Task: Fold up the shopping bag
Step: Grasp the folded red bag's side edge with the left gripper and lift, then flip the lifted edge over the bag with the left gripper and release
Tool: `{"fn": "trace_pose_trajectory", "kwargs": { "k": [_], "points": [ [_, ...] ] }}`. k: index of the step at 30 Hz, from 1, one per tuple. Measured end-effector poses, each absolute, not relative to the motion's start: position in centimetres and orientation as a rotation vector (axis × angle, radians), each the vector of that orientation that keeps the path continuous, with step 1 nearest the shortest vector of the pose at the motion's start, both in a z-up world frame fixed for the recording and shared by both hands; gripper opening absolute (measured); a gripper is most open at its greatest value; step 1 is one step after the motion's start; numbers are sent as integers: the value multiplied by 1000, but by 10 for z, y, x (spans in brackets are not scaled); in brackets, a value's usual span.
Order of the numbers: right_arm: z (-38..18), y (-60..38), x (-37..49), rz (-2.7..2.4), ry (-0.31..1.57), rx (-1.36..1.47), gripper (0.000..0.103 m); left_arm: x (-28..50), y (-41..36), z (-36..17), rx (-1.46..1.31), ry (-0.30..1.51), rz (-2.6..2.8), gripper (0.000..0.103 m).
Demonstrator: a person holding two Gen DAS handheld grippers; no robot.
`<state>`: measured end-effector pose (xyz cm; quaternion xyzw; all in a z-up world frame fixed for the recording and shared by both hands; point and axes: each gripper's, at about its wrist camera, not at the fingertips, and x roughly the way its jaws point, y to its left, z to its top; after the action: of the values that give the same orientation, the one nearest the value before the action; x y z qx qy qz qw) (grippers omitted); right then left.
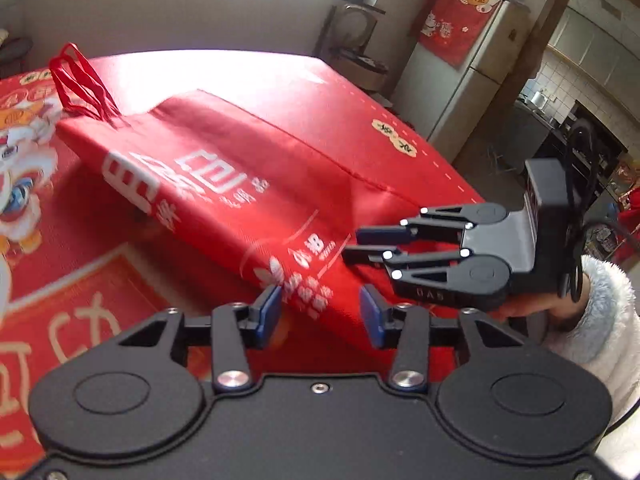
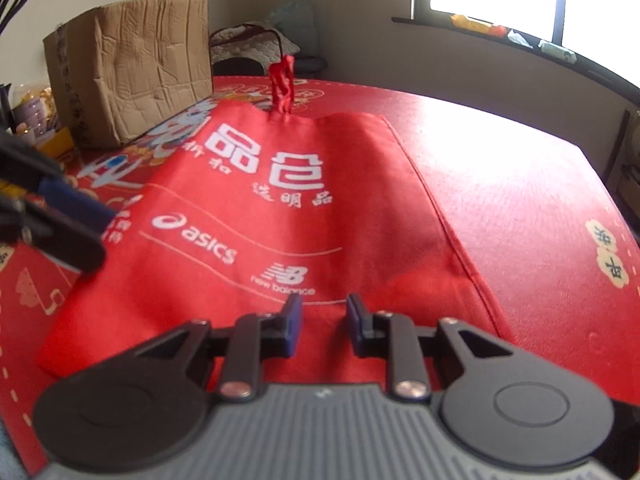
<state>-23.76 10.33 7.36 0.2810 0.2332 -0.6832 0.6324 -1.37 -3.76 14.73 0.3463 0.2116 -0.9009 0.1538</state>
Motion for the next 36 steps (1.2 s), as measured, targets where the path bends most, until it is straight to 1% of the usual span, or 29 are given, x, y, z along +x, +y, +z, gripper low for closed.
{"fn": "trace_pose_trajectory", "kwargs": {
  "k": [1,3,4,6,7,8,9,11,12,15,19,20,21,22,23,26,27,31,36],
  "points": [
    [74,103,-238,-1565,528,647,24,-9,-49,153,958,600,-2568,58],
    [73,105,-240,-1566,512,651,24,-1,-68,161,892,584,-2553,59],
    [73,106,-240,-1568,503,653,24,1,-77,164,840,537,-2534,59],
    [73,108,-240,-1574,492,653,24,-9,-92,166,735,302,-2417,59],
    [73,108,-239,-1578,493,651,24,-17,-101,163,697,191,-2344,61],
    [73,108,-238,-1585,494,652,25,-29,-112,158,697,118,-2294,61],
    [73,107,-237,-1593,492,656,26,-43,-123,153,717,64,-2269,62],
    [73,107,-233,-1608,491,647,27,-67,-147,140,764,4,-2246,75],
    [73,108,-232,-1614,491,640,27,-76,-156,134,779,-16,-2239,78],
    [71,111,-232,-1633,464,635,27,-105,-177,117,825,-70,-2225,78],
    [71,110,-231,-1645,448,640,28,-122,-186,84,1003,-177,-2194,78],
    [71,110,-231,-1648,450,638,28,-122,-187,75,1037,-176,-2187,75],
    [71,110,-230,-1651,454,637,28,-116,-189,74,1028,-130,-2201,70],
    [71,109,-229,-1652,456,635,28,-112,-191,74,1034,-72,-2219,57],
    [72,109,-229,-1652,460,631,28,-107,-193,75,1040,-13,-2237,52],
    [73,106,-230,-1653,475,631,28,-93,-200,76,1054,166,-2283,53],
    [74,104,-230,-1661,483,632,28,-88,-200,75,1057,199,-2295,54],
    [73,91,-234,-1734,539,604,28,-64,-185,71,1061,213,-2333,56],
    [74,67,-249,-1755,561,635,28,-25,-166,76,1083,231,-2365,59]
  ]
}}
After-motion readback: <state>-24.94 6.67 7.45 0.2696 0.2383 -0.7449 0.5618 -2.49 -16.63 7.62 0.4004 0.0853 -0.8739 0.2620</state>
